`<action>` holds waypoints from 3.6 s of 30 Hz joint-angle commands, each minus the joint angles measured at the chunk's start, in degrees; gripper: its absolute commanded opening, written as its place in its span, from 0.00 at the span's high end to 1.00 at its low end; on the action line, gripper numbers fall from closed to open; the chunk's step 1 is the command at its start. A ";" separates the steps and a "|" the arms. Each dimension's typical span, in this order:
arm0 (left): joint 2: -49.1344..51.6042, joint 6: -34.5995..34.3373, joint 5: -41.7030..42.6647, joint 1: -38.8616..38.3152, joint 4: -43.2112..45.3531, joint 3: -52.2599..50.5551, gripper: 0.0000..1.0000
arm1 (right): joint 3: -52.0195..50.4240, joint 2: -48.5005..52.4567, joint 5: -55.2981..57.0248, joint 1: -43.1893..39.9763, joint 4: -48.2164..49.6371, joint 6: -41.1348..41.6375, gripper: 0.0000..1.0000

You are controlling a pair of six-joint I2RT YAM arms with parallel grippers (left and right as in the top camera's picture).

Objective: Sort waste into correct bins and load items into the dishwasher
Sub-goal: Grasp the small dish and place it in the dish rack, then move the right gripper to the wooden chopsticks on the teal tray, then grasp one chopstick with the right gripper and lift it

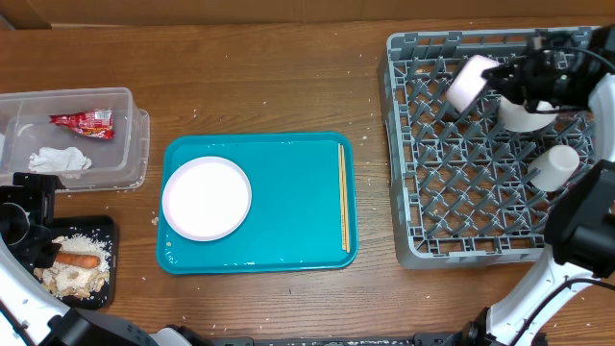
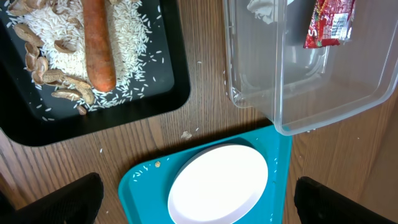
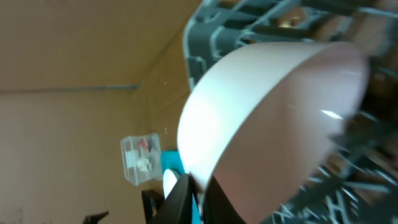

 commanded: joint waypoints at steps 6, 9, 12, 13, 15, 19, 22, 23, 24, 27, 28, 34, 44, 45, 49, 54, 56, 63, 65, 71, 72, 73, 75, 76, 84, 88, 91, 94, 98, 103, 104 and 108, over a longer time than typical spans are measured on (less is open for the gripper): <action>0.24 0.52 0.22 -0.11 0.09 0.37 0.00 | 9.64 -3.80 15.30 -4.83 -13.62 0.15 0.38; 0.24 0.52 0.22 -0.11 0.09 0.37 0.00 | 13.22 -6.23 19.30 -4.81 -18.47 1.31 0.26; 0.24 0.52 0.22 -0.11 0.09 0.37 0.00 | 16.57 -9.57 21.59 -4.42 -22.93 2.73 0.23; 0.24 0.52 0.20 -0.11 0.09 0.37 0.00 | 17.20 -10.86 21.57 -3.98 -24.09 2.73 0.23; 0.24 0.52 0.20 -0.11 0.09 0.37 0.00 | 17.55 -14.10 21.70 -2.14 -26.05 2.71 0.22; 0.24 0.52 0.20 -0.11 0.09 0.37 0.00 | 17.55 -18.69 27.19 5.03 -29.75 2.75 0.16; 0.24 0.52 0.22 -0.11 0.09 0.37 0.00 | 17.51 -19.32 34.75 13.86 -32.15 4.74 0.13; 0.24 0.52 0.20 -0.11 0.09 0.37 0.00 | 17.16 -19.19 36.68 16.41 -32.37 5.77 0.13; 0.24 0.52 0.22 -0.11 0.09 0.37 0.00 | 16.37 -19.10 39.17 20.09 -32.30 7.41 0.13; 0.24 0.52 0.22 -0.11 0.09 0.37 0.00 | 12.87 -18.73 44.65 29.88 -29.94 12.41 0.13; 0.24 0.52 0.22 -0.11 0.09 0.37 0.00 | 10.95 -18.45 46.31 33.81 -28.13 14.19 0.13; 0.24 0.52 0.20 -0.11 0.09 0.37 0.00 | -4.85 -17.46 48.85 50.34 -12.90 18.99 0.21; 0.24 0.52 0.22 -0.11 0.11 0.37 0.00 | -27.67 -16.76 48.98 58.97 8.11 22.05 0.28; 0.24 0.52 0.22 -0.11 0.07 0.37 0.00 | -28.85 -16.76 48.98 59.01 9.14 22.08 0.28; 0.24 0.52 0.20 -0.11 0.09 0.37 0.00 | -32.72 -16.74 48.96 59.01 12.44 22.12 0.28; 0.24 0.52 0.22 -0.11 0.09 0.37 0.00 | -35.50 -16.74 45.72 59.01 15.23 22.25 0.28; 0.24 0.52 0.22 -0.11 0.09 0.37 0.00 | -35.50 -16.74 45.99 59.01 15.23 22.01 0.28; 0.24 0.52 0.20 -0.39 0.09 0.37 0.00 | -37.03 -15.82 48.50 59.01 16.83 22.01 0.29; 0.24 0.52 0.20 -0.39 0.07 0.37 0.00 | -37.00 -15.17 48.33 59.01 17.05 21.79 0.29; 0.26 0.52 0.22 -0.39 0.11 0.37 0.00 | -36.76 -14.69 48.72 60.63 17.22 20.04 0.30; 0.26 0.52 0.20 -0.39 0.11 0.37 0.00 | -36.57 -14.69 49.18 61.00 17.18 19.96 0.29; 0.26 0.52 0.20 -0.39 0.11 0.37 0.00 | -36.06 -14.69 49.55 61.42 16.70 19.67 0.29; 0.26 0.52 0.22 -0.39 0.09 0.37 0.00 | -34.16 -14.69 51.06 61.92 13.92 19.58 0.28; 0.26 0.52 0.22 -0.39 0.09 0.37 0.00 | -33.03 -14.69 51.84 61.90 12.22 19.52 0.28; 0.26 0.52 0.20 -0.39 0.11 0.37 0.00 | -23.45 -13.90 52.37 61.86 2.05 17.00 0.25; 0.26 0.52 0.22 -0.39 0.11 0.37 0.00 | -23.34 -10.69 52.41 61.86 1.07 17.07 0.25; 0.26 0.52 0.20 -0.39 0.09 0.37 0.00 | -23.34 -6.99 52.39 61.86 1.53 17.07 0.25; 0.26 0.52 0.22 -0.39 0.09 0.37 0.00 | -23.34 -3.87 51.82 61.94 2.25 17.07 0.26; 0.26 0.52 0.22 -0.39 0.11 0.37 0.00 | -23.34 -1.97 51.58 62.58 3.74 17.07 0.26; 0.26 0.52 0.20 -0.39 0.09 0.37 0.00 | -23.34 -1.84 51.60 62.64 4.11 17.14 0.27; 0.26 0.52 0.22 -0.39 0.09 0.37 0.00 | -23.32 -1.84 51.63 62.64 4.09 17.14 0.27; 0.26 0.52 0.22 -0.39 0.11 0.37 0.00 | -21.46 -1.86 54.23 62.64 1.88 18.53 0.30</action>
